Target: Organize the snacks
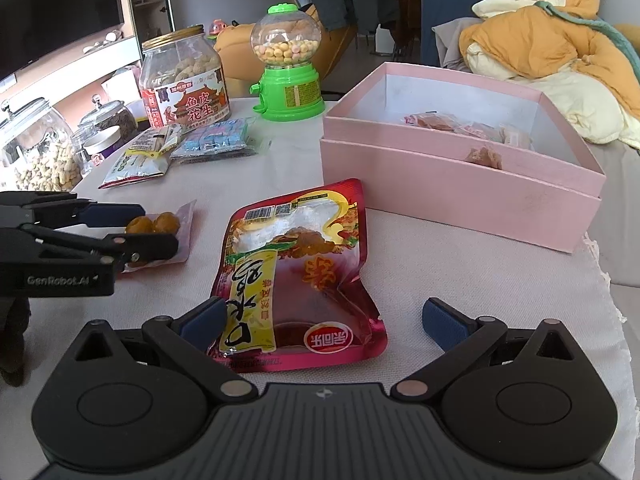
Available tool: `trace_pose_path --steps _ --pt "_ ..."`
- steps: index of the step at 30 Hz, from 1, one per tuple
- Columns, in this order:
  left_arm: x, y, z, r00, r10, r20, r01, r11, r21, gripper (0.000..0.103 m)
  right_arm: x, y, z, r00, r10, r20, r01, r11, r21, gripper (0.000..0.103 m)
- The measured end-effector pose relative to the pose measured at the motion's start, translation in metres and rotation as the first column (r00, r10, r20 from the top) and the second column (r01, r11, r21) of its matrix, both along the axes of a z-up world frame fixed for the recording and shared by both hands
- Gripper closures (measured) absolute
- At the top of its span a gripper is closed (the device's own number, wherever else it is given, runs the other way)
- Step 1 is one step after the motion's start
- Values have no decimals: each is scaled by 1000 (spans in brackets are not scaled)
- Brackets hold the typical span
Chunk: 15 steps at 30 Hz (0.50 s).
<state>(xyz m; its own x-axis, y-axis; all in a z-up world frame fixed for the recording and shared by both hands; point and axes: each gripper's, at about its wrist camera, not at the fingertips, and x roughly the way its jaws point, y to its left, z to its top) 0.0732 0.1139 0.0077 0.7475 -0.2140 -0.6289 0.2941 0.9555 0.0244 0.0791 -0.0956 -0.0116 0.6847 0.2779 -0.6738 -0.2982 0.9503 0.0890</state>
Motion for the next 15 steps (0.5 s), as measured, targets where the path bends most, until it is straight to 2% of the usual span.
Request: trace_pose_path --steps 4,8,13,15 --pt "-23 -2 2 1000 -7 -14 6 1000 -19 49 2 2 2 1000 18 -10 -18 1000 -11 0" --pt "-44 -5 -1 1000 29 3 -28 999 -22 48 22 12 4 997 54 -48 -56 998 -28 0" --pt "-52 -12 -4 998 43 36 -44 999 19 47 35 31 4 994 92 -65 -98 990 -102 0" --pt "-52 -13 -5 998 38 49 -40 999 27 47 26 29 6 991 112 -74 -119 988 -101 8"
